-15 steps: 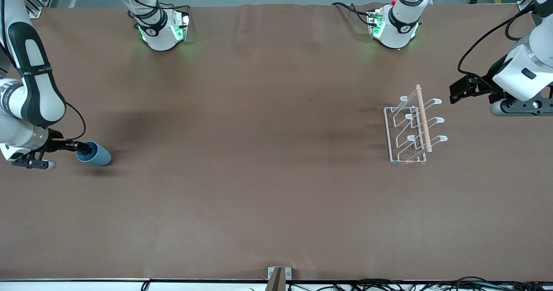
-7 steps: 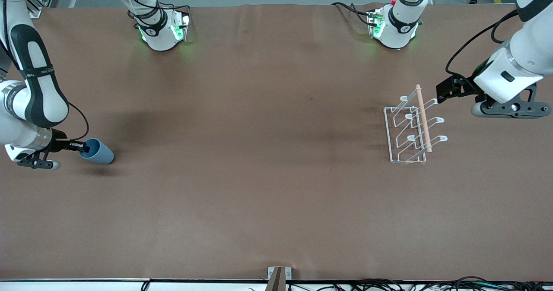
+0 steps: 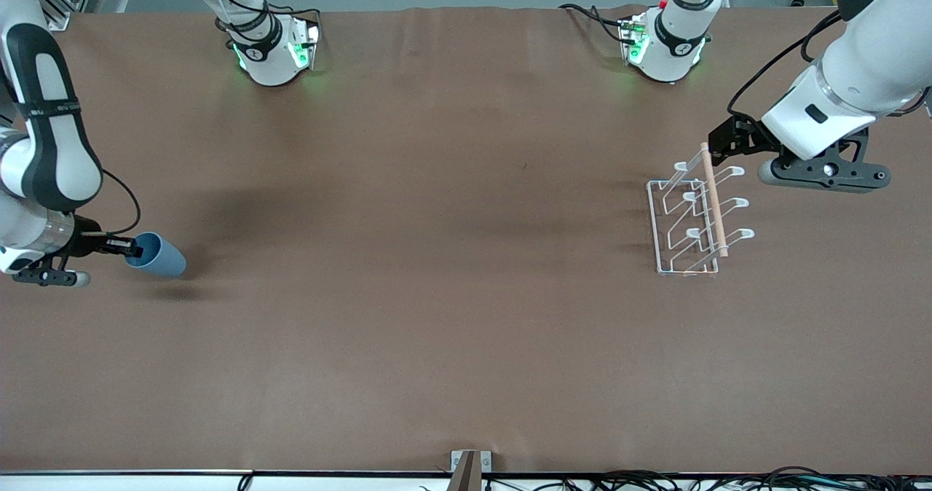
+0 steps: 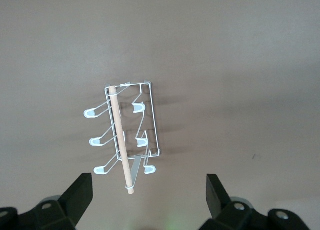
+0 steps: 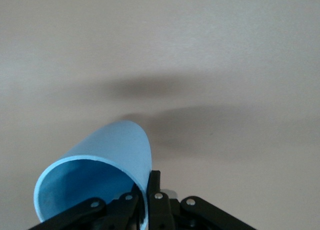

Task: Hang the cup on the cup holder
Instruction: 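Lift the cup with the right gripper while the left gripper moves over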

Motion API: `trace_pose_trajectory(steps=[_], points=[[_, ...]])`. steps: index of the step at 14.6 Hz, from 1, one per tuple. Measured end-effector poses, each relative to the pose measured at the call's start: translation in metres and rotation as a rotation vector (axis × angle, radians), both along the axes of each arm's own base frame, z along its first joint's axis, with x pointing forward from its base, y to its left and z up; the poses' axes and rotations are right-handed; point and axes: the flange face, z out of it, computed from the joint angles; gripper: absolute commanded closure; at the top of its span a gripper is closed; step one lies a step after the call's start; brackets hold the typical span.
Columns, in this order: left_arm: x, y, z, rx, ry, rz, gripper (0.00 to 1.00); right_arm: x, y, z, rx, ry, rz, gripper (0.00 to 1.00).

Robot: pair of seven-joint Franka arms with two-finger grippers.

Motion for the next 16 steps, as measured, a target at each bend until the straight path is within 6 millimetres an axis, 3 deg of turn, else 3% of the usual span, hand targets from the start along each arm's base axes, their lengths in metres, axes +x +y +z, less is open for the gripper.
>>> trace_pose_trajectory(steps=[4,8,13,16], points=[[-0.003,-0.011,0.002,-0.001,-0.004,-0.02,0.0,0.009,0.042,0.06,0.198,0.015,-0.038,1.0],[-0.006,-0.022,0.006,-0.005,-0.012,-0.04,0.0,0.008,0.108,0.113,0.392,0.03,-0.013,1.0],[-0.017,-0.057,0.018,-0.015,-0.035,-0.107,0.0,-0.008,0.166,0.153,0.721,0.099,0.006,1.0],[-0.027,-0.079,0.02,-0.014,-0.025,-0.151,0.0,-0.012,0.201,0.167,0.875,0.135,0.038,1.0]])
